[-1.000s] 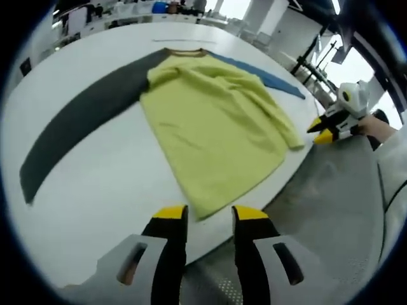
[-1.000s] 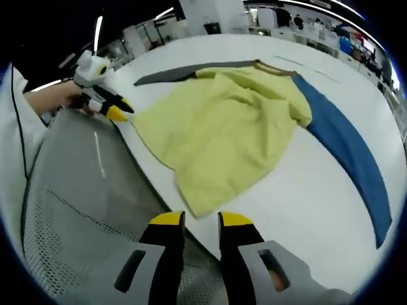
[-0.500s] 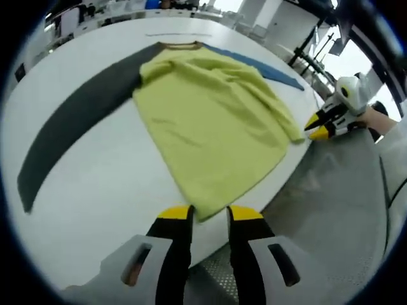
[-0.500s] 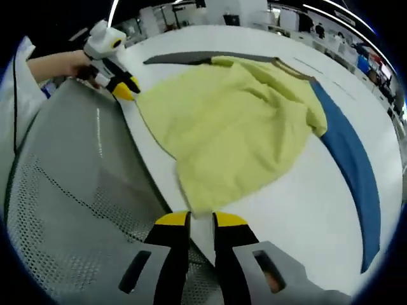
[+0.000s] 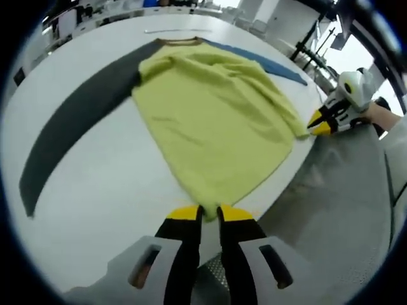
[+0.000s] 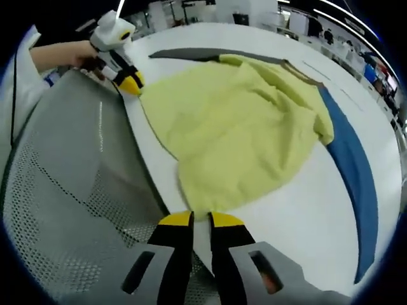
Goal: Fold the garment on the visible template until the final outline fits inside the template.
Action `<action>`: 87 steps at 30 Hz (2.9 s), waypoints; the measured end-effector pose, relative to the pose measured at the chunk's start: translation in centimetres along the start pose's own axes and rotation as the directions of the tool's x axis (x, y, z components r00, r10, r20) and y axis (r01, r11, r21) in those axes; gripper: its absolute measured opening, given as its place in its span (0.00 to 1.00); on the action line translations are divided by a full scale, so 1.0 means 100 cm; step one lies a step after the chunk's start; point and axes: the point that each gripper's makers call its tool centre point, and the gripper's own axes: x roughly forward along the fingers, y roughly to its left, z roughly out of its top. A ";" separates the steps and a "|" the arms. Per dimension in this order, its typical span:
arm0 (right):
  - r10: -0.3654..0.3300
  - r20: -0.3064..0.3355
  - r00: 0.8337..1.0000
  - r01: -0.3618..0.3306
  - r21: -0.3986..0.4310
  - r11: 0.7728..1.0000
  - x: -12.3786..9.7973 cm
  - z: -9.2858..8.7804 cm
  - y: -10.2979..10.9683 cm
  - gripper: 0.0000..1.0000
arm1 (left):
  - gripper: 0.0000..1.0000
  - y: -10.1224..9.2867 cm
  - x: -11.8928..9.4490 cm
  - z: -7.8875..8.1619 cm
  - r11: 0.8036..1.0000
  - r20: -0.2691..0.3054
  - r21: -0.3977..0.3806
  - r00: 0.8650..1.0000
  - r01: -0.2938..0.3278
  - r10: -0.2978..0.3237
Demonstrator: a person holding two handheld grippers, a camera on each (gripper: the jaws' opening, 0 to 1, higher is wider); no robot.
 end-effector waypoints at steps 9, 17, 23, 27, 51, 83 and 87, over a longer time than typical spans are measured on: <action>-0.011 -0.002 1.000 0.011 -0.003 1.000 0.000 0.000 -0.002 0.04 | 0.02 -0.002 0.002 0.000 1.000 -0.001 -0.003 1.000 -0.010 0.010; -0.014 0.001 1.000 0.014 -0.010 1.000 -0.004 -0.001 -0.003 0.02 | 0.00 -0.003 -0.005 0.008 0.999 0.018 -0.038 1.000 0.003 -0.002; -0.028 0.020 0.999 0.028 -0.007 1.000 -0.016 0.002 -0.009 0.02 | 0.00 -0.006 -0.013 0.016 0.998 0.031 -0.056 0.999 0.016 -0.014; -0.049 0.036 0.998 0.050 -0.009 0.999 -0.029 0.009 -0.019 0.02 | 0.00 -0.007 -0.019 0.027 0.998 0.044 -0.063 0.999 0.028 -0.025; -0.199 0.100 0.975 0.197 0.033 0.980 -0.064 0.042 -0.117 0.02 | 0.00 0.029 -0.047 0.114 0.996 0.190 -0.087 0.982 0.015 0.002; -0.156 0.035 0.987 0.148 0.174 0.974 -0.013 0.047 -0.194 0.01 | 0.00 0.091 0.006 0.119 0.992 0.017 -0.124 0.999 -0.026 0.028; -0.151 0.030 0.988 0.144 0.168 0.975 -0.008 0.047 -0.195 0.01 | 0.00 0.091 0.009 0.119 0.994 0.009 -0.111 1.000 -0.022 0.023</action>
